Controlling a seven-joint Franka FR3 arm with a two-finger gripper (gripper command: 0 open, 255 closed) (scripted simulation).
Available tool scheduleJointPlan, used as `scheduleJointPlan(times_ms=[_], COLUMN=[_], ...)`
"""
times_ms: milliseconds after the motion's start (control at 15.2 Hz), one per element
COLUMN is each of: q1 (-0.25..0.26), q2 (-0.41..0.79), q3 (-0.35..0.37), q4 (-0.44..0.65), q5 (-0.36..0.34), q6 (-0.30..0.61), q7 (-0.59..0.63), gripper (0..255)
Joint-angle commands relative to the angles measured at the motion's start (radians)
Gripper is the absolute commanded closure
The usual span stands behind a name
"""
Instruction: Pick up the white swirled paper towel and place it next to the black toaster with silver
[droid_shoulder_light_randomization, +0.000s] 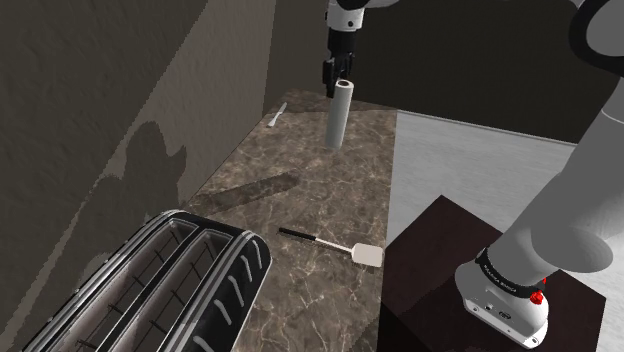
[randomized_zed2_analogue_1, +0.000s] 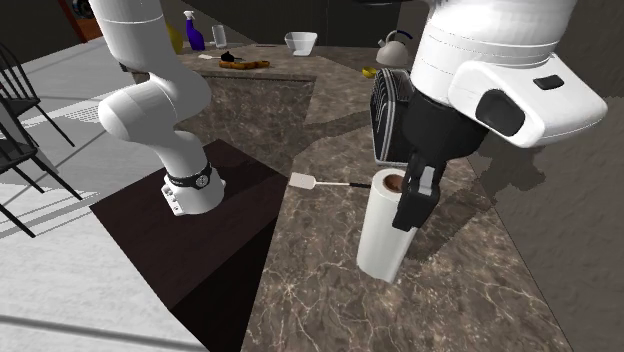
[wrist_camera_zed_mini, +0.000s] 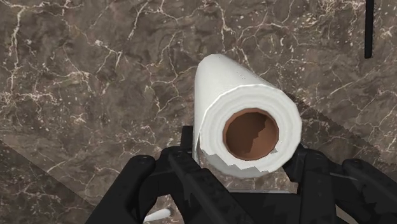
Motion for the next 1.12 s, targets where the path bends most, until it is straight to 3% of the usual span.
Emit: scheduleJointPlan(times_ms=[0, 1056], q1=[0.000, -0.002], q2=[-0.002, 0.037], q3=[0.000, 0.000], q4=[0.025, 0.295], q5=[0.000, 0.000], q6=[-0.027, -0.258], q7=[0.002, 0.010], gripper=[255, 255])
